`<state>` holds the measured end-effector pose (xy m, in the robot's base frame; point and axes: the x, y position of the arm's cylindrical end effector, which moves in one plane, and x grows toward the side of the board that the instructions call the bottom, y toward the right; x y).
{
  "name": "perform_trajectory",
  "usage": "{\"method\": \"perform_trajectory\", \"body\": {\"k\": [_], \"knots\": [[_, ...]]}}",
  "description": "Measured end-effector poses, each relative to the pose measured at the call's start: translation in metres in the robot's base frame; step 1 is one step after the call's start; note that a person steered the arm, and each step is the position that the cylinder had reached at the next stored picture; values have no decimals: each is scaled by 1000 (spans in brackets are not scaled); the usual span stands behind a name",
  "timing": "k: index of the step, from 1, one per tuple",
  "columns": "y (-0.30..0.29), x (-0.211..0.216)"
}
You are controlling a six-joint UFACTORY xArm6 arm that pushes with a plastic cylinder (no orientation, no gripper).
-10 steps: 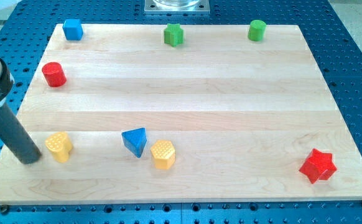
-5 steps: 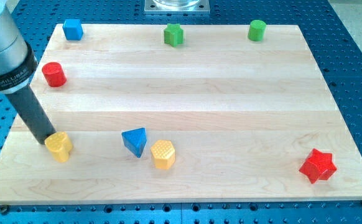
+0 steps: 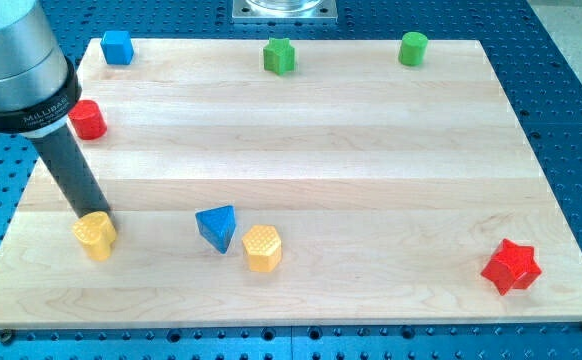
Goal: Move your arm to the right of the red circle
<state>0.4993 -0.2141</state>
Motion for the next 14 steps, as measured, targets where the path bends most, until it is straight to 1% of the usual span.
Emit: {"method": "perform_trajectory", "body": {"k": [1, 3, 4, 6, 7, 8, 11, 13, 14], "knots": [[0, -23], [7, -25], [42, -25], [71, -27], [97, -28], [107, -28], [125, -37], [122, -37], [129, -51]]}}
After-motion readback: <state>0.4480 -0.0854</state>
